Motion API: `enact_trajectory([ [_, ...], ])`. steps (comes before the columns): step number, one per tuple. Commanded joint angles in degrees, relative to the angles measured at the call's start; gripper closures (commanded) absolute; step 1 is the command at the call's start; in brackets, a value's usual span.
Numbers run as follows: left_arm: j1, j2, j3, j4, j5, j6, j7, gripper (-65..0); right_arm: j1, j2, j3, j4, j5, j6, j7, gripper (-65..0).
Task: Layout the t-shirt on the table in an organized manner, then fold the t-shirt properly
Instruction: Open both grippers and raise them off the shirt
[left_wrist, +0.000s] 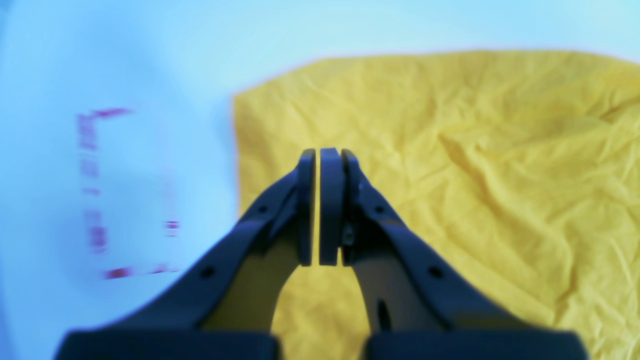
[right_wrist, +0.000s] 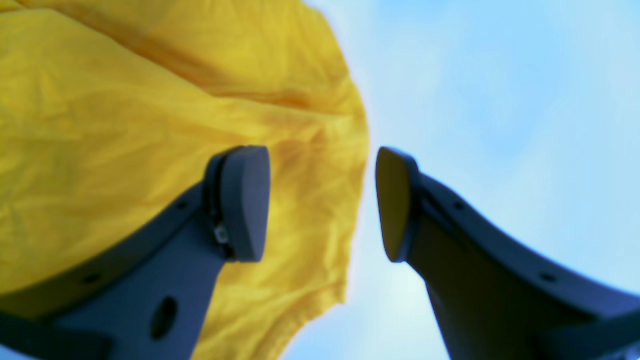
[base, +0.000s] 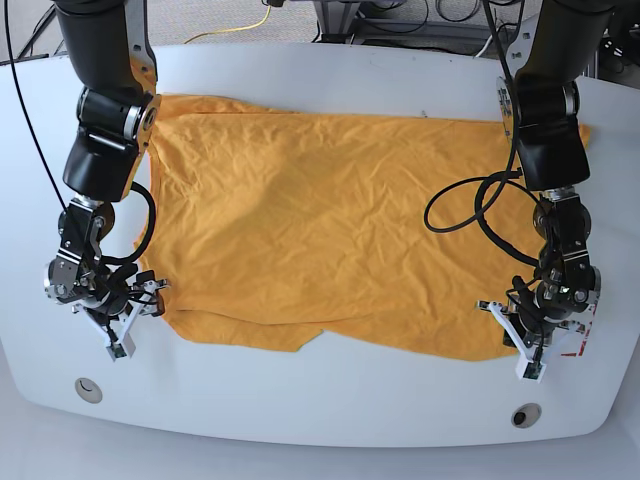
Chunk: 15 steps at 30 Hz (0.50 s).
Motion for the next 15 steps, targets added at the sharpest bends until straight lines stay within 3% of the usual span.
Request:
enact_trajectory([
  [1,0.09,-0.55,-0.11,6.15,-0.27,-0.13,1.53,-0.3,-1.57,0.88,0.18,9.32,4.21,0.19,-3.78,-33.3],
  [7,3.87,-2.40,-0.11,15.21,-0.18,-4.17,7.42,-0.4,-10.27,0.96,1.59,27.16,12.92,0.19,-16.44,-33.3],
  [11,5.63,-2.93,-0.20,19.16,-0.09,-6.72,10.41,-0.6,-16.77,-1.41,8.00,36.22,16.35,0.19,-21.80,-33.3],
  [15,7.65,-3.19,-0.29,22.15,0.09,-7.16,13.57,-2.8,-22.49,-3.87,15.13,42.28,18.81,0.19,-25.41,-33.5],
])
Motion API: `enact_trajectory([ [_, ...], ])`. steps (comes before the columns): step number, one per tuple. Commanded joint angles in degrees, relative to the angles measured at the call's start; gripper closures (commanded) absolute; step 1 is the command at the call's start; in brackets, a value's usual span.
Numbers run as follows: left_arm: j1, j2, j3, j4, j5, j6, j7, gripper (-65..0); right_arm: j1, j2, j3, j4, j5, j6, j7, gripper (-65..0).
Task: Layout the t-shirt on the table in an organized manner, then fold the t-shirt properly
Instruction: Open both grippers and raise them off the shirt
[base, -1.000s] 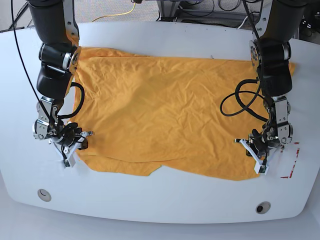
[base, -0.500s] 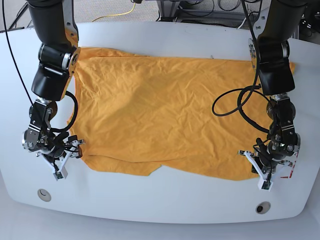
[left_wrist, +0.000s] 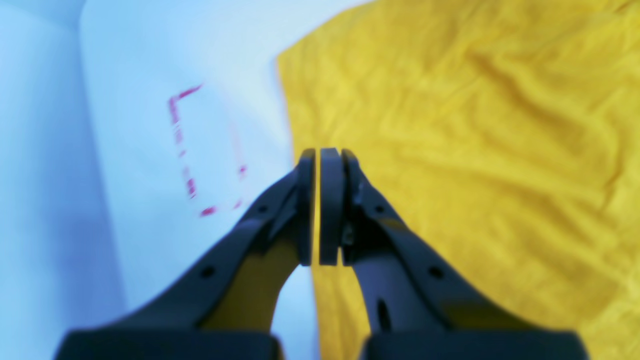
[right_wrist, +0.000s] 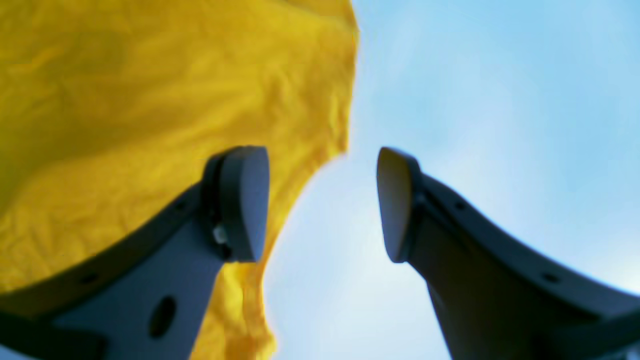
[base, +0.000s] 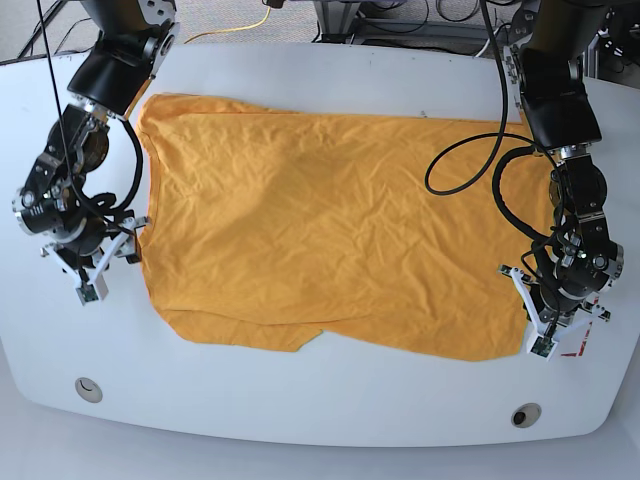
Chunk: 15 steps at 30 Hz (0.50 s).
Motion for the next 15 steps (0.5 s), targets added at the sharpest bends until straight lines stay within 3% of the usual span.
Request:
enact_trajectory([
  [1,0.00,-0.97,0.02,3.32,-0.33,-0.06,0.44,-5.0,-2.61,-0.75,3.20,4.63,2.81,0.03,-0.82,-33.5],
  [5,2.11,-1.76,0.02,5.25,-0.42,-0.06,0.44,-14.2,-6.56,-2.16,5.31,7.97,4.57,0.03,-1.70,-33.5],
  [8,3.87,-1.76,0.02,6.75,-0.33,-0.06,0.44,-26.1,-10.69,-3.74,6.89,10.26,5.89,0.03,-1.79,-36.3],
  [12,5.80,-1.84,0.02,8.59,-0.33,-0.06,0.53,-39.7,-14.21,-5.50,9.35,11.75,7.12,0.03,-1.79,-49.5],
  [15,7.04,-1.84,0.02,9.82,-0.33,-0.06,0.53,-42.5,-16.76,-6.46,10.67,11.84,7.73,0.03,-1.79,-59.6],
])
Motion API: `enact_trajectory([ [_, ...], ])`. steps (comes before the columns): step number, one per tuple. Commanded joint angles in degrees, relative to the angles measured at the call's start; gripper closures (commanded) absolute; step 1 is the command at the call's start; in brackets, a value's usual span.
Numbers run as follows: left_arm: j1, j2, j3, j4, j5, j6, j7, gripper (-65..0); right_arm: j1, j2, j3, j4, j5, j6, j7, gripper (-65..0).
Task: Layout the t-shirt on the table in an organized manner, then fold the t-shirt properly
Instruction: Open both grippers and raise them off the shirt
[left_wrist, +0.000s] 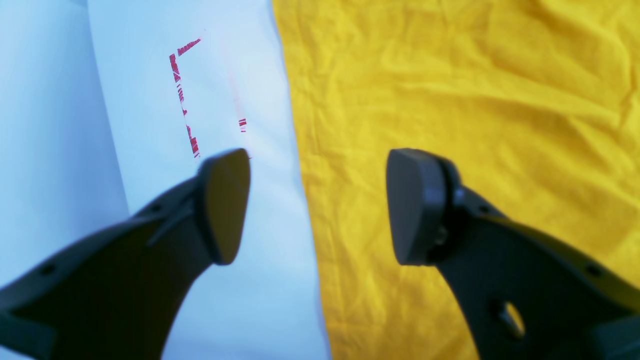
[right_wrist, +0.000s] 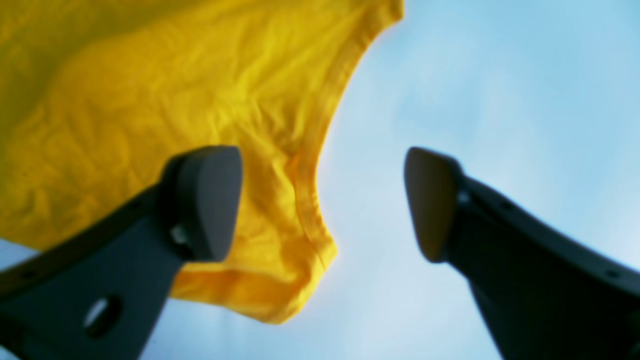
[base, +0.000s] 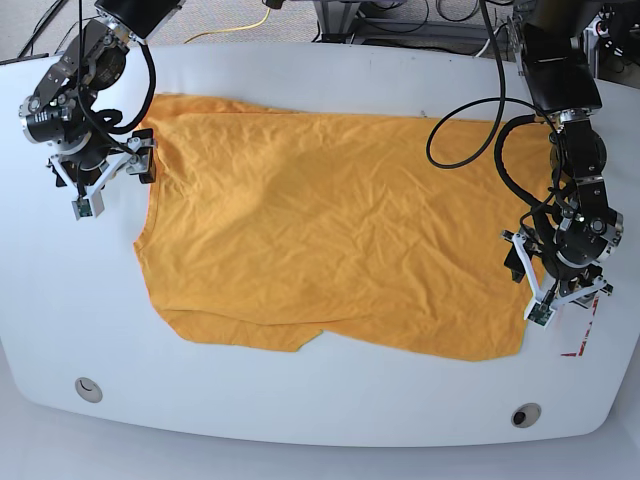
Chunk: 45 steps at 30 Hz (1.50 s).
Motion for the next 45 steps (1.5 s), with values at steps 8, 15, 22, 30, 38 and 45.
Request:
enact_trajectory([
  [8,2.07,-0.71,-0.11,4.55,-0.11,0.18,-1.09,-42.8,-5.51,0.31,4.64,0.98,5.71,-0.03,0.79,-59.8],
  [15,3.83,-1.50,-0.11,5.07,-0.20,0.18,-1.09,-42.8,-8.15,0.22,5.69,0.80,6.23,-0.03,0.88,-59.3],
  [22,4.35,-1.50,-0.11,5.07,-0.20,0.09,-1.09,-42.8,-9.11,-0.74,5.60,-1.49,6.23,-0.03,0.88,-59.3],
  [30,5.14,-2.29,-0.02,5.34,-0.29,0.09,-1.18,-42.8,-9.02,-1.09,5.43,-7.29,5.88,-0.03,1.06,-59.1],
  [38,5.14,-2.38,-0.02,5.51,-0.29,0.09,-1.18,-42.8,-8.85,-1.09,4.81,-10.19,6.23,-0.03,1.14,-59.0],
  [45,5.14,-2.38,-0.02,5.51,-0.20,0.09,-1.18,-42.8,-9.02,-1.53,0.77,-9.13,6.32,-0.03,1.14,-40.0],
])
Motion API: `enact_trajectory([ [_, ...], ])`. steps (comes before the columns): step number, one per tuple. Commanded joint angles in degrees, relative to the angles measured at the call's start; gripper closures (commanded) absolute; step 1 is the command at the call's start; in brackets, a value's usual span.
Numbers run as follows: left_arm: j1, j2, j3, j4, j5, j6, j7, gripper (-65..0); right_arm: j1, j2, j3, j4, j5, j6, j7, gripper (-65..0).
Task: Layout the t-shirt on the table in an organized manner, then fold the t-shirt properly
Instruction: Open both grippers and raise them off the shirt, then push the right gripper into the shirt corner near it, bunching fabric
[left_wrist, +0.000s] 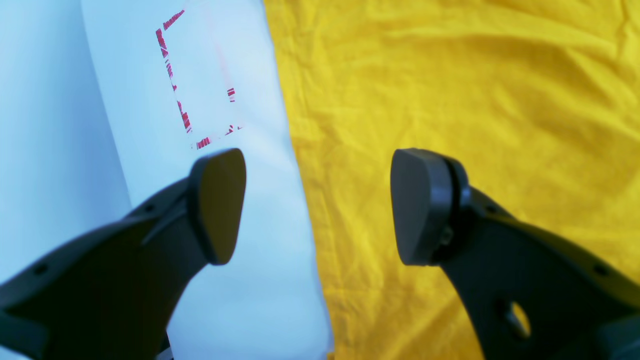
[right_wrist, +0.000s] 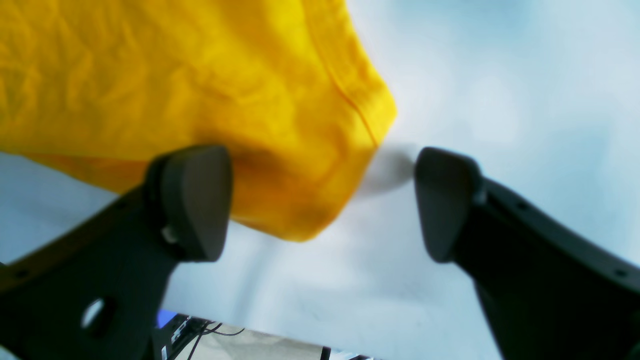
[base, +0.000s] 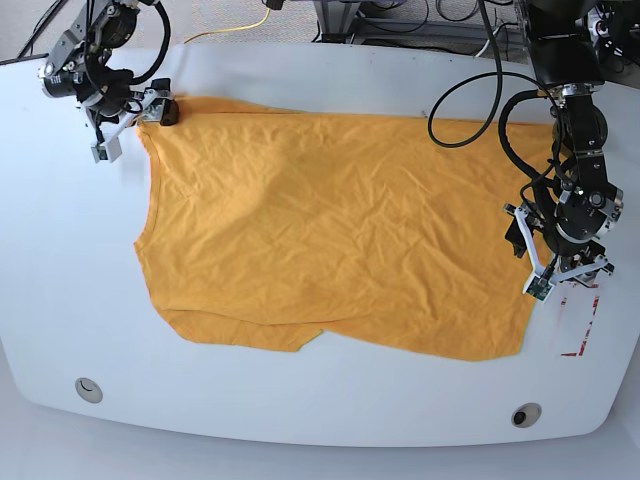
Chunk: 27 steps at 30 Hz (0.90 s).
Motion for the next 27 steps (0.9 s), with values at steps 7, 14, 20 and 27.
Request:
enact_trajectory([
  [7,-0.98,-0.63,-0.18,1.21,0.02,0.27,-0.96,-42.8,-0.02,-1.74,-1.44,4.96,0.20,-0.07,-0.69,-3.3],
  [14,-0.36,-0.63,-0.18,1.21,0.11,0.27,-0.87,-42.8,-0.20,-1.83,-1.27,11.47,0.46,-0.07,-2.63,0.0],
  [20,-0.10,-1.77,-0.18,1.12,0.11,0.27,-0.87,-42.8,2.44,-1.56,-1.27,15.42,2.57,-0.07,-4.34,0.0],
  [27,0.70,-1.86,-0.09,1.12,0.02,0.27,-0.87,-42.8,4.82,-1.48,-3.20,14.72,9.43,-0.07,-4.34,0.0],
])
